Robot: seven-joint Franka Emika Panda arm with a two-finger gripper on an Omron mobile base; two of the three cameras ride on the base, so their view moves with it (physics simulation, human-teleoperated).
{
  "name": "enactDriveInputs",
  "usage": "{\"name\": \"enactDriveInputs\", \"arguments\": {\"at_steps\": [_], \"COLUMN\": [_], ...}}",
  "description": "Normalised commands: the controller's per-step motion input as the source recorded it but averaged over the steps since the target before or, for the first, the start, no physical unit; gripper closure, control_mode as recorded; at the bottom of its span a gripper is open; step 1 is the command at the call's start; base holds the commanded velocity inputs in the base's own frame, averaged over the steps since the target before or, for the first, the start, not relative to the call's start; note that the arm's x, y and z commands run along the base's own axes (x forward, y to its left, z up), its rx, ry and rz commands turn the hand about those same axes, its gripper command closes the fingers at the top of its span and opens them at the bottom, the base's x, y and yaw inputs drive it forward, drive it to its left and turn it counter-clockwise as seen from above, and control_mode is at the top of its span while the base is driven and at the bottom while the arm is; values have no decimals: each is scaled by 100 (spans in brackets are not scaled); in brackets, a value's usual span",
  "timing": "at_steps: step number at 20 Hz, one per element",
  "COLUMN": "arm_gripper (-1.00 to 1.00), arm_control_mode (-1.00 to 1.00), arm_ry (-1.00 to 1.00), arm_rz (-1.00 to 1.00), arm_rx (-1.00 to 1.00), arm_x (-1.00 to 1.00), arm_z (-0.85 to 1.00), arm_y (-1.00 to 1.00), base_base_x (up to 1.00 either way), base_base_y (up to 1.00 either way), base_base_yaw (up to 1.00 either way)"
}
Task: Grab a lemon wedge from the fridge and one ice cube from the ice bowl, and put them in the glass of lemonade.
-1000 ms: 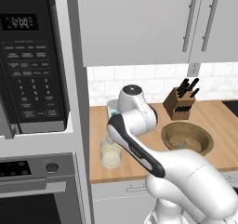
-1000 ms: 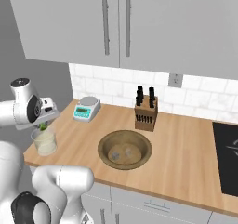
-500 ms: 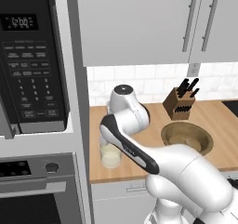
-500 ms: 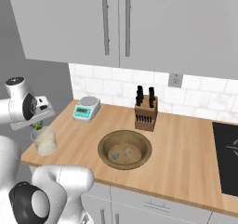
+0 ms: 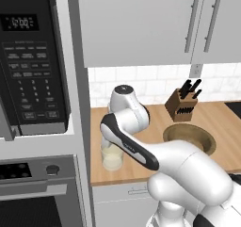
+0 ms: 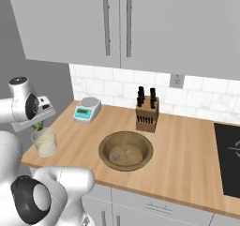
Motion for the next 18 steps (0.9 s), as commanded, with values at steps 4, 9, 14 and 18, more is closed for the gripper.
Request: {"name": "enactDriveInputs", "arguments": {"at_steps": [4, 9, 14, 18], "arm_gripper": [100, -100, -100, -100], "arm_control_mode": [-100, -100, -100, -100], "arm_ry": [0, 0, 0, 0], "arm_rz": [4, 0, 0, 0], "arm_rx": [0, 0, 0, 0], "arm_x": [0, 0, 0, 0], "arm_z": [-1, 0, 0, 0], "arm_y": [0, 0, 0, 0], "base_base_x": [0, 0, 0, 0], "base_base_y": [0, 0, 0, 0], "base_base_yaw": [0, 0, 0, 0]}}
